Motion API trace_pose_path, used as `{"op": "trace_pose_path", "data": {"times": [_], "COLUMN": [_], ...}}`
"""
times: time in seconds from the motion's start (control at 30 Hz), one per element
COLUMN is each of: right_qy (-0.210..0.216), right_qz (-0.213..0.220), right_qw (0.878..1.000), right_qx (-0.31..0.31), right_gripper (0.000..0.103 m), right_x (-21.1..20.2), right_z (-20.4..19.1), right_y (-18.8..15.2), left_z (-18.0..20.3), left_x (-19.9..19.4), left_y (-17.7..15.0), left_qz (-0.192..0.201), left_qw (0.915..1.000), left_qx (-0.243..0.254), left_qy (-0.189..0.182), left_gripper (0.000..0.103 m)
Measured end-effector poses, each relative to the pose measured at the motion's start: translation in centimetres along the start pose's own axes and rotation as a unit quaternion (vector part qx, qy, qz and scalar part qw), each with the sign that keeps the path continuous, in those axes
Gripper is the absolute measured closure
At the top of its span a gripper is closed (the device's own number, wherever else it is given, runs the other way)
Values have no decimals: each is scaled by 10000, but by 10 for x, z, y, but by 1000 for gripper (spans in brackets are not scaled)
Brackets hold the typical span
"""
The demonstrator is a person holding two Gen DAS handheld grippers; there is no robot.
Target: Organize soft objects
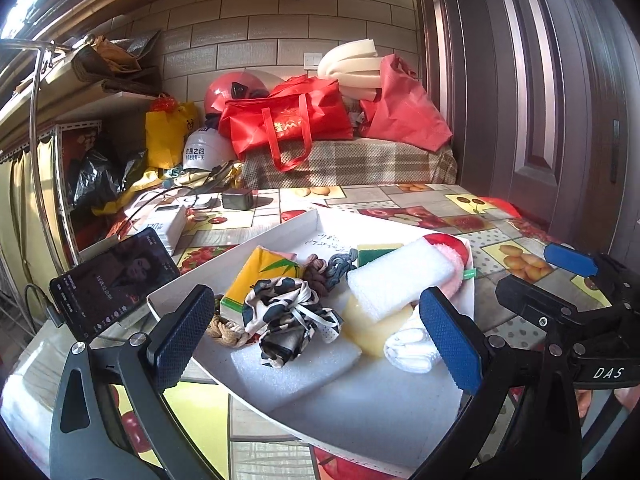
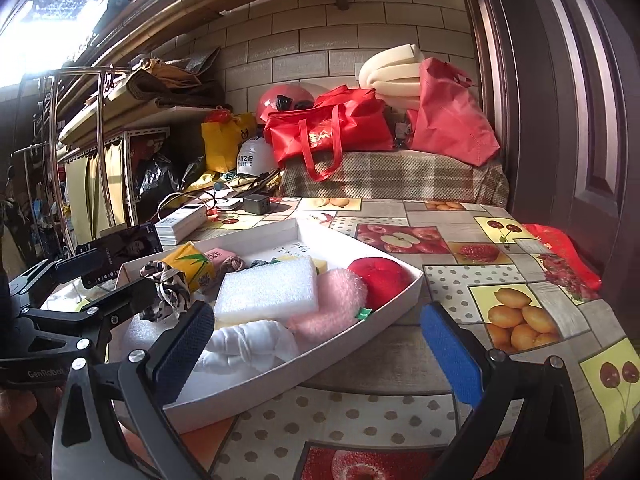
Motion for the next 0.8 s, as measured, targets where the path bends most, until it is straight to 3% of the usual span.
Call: {"op": "trace_pose_path", "data": {"times": [0.23, 0.37, 0.47, 0.53, 0.63, 0.7, 0.8], "right_qy": [-350, -876, -1674, -2319, -2297, -2182, -2116], "right_qz": [114, 749, 934, 538, 61, 195, 240], "right_qw": [9993, 9927, 9792, 9683, 9678, 9672, 9677], "right_qx": [-20, 347, 660, 761, 1026, 1290, 1353], "right_gripper": [0, 0, 0, 0, 0, 0, 0], "right_x": [-45, -92, -120, -122, -118, -125, -126], "right_z": [17, 40, 56, 67, 87, 98, 100], "right_y": [-14, -14, -22, -30, -39, -43, -45], "left_z": [23, 31, 38, 46, 54, 56, 56], "left_x": [-16, -21, -25, -24, -28, -31, -29], "left_y": [-9, -15, -19, -24, -28, -28, -29], "left_qz": [-71, -277, -422, -609, -595, -490, -500], "left_qw": [9995, 9993, 9989, 9978, 9964, 9939, 9940], "left_qx": [282, 236, 167, 213, 400, 549, 630], "left_qy": [-83, -36, 86, 143, 451, 822, 740], "left_gripper": [0, 0, 0, 0, 0, 0, 0]}}
Point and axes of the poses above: each gripper's, at about its wrist camera, not at the fingertips, and x roughly the way its jaws point, z to its right, y to its top, the point moved 3 cm from there along x, roughly the way its jaws point, and after that the axes turned 8 degrees about -x, right-handed, at the moved point
